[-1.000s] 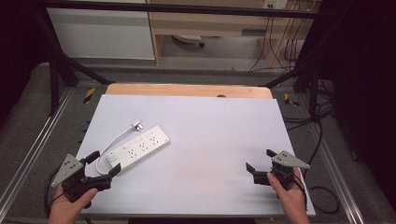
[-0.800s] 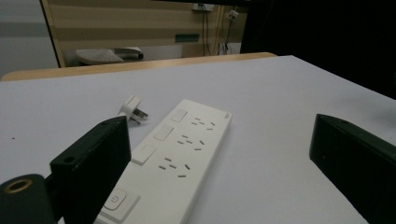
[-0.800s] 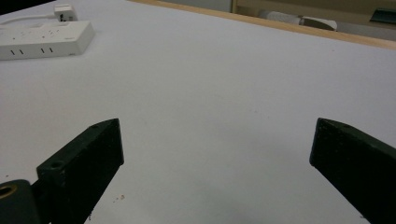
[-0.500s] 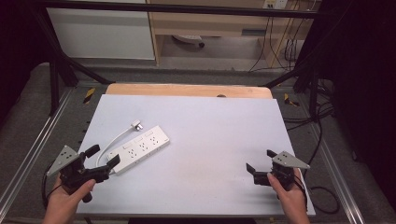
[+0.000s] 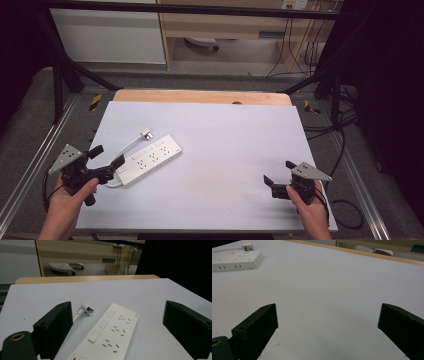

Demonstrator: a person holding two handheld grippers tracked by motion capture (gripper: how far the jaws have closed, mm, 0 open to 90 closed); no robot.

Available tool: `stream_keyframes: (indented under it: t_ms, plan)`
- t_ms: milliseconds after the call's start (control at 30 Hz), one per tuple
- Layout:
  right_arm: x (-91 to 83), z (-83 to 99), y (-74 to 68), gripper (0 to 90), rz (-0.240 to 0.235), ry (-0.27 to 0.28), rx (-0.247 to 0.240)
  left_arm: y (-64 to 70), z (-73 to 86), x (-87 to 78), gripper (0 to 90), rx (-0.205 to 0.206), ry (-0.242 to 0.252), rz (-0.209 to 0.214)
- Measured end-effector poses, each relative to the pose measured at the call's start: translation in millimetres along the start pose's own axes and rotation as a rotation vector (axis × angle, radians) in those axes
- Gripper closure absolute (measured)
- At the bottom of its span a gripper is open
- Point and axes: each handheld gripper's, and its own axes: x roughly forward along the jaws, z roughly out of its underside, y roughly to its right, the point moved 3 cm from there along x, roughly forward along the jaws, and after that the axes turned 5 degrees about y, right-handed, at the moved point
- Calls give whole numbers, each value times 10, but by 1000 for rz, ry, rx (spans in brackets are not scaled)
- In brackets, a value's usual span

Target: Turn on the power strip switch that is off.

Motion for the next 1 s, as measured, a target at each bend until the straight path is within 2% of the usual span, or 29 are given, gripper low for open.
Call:
stream_keyframes:
  t_ms: [467, 667, 1000]
  plan:
    - [-3, 2, 4, 33, -5, -1, 4, -72, 10, 271, 136, 2, -44, -14]
    - [-1, 2, 15, 33, -3, 0, 5, -92, 40, 392, 181, 9, -78, -30]
    - [-7, 7, 23, 34, -2, -5, 10, -51, 54, 595, 274, 31, -129, -12]
